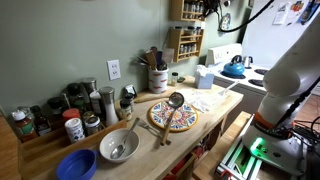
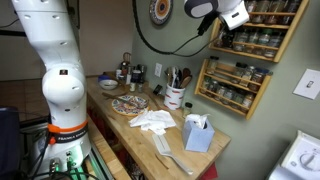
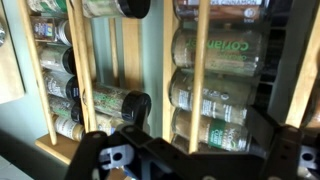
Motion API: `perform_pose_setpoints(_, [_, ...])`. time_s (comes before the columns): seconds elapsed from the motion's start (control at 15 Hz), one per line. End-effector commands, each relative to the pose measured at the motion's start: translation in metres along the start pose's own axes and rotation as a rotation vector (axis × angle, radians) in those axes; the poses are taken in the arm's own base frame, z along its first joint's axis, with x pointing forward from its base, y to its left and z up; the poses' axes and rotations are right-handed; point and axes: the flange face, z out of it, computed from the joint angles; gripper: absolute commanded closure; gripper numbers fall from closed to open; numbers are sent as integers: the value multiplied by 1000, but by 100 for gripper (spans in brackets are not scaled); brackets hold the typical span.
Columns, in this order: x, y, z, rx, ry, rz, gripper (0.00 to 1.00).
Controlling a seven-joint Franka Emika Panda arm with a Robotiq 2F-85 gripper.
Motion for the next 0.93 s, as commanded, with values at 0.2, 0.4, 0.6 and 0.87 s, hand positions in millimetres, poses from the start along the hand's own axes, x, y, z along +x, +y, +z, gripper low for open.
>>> perform_pose_setpoints(0.2, [-7,16,-6,-37,-23,-20,0])
perform_pose_setpoints(0.4, [-1,4,-18,0,-5,-20,0])
perform_pose_setpoints(0.6, [1,-5,-22,23,1,-21,0])
perform_pose_setpoints(0.87, [-2,-14,-11,50,-1,-11,0])
